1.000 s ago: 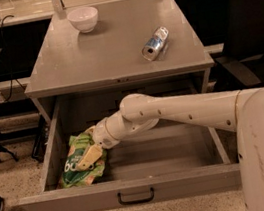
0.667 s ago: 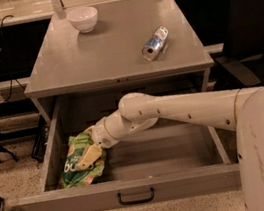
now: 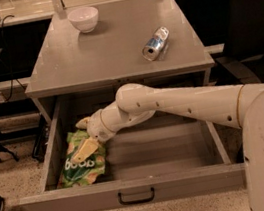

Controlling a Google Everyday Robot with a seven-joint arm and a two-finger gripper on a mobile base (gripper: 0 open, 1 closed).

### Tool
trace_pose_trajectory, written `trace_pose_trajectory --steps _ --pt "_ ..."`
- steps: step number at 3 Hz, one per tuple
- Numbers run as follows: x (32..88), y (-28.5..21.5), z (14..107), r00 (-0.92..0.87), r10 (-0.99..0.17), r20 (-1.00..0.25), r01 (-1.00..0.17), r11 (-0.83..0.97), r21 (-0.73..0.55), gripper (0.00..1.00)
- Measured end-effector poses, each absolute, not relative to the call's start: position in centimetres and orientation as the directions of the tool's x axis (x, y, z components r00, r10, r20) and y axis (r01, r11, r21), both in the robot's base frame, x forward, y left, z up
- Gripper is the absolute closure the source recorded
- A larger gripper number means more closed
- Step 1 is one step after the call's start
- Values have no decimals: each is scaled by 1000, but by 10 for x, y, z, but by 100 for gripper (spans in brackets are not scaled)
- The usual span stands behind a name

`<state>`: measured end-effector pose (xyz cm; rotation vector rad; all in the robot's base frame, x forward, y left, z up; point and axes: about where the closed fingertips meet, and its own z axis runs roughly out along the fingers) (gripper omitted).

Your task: Pick green rice chip bag from top drawer and place on counter

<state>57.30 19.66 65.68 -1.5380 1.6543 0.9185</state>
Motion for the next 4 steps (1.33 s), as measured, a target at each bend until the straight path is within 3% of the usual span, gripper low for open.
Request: trace_pose_trajectory --steps 2,3,4 --pt "575 198 676 -11 -479 -878 -1000 8 8 46" --pt "582 192 667 -21 -477 -878 -1000 17 15 44" --pt "582 191 669 -6 -475 -880 -1000 16 -3 13"
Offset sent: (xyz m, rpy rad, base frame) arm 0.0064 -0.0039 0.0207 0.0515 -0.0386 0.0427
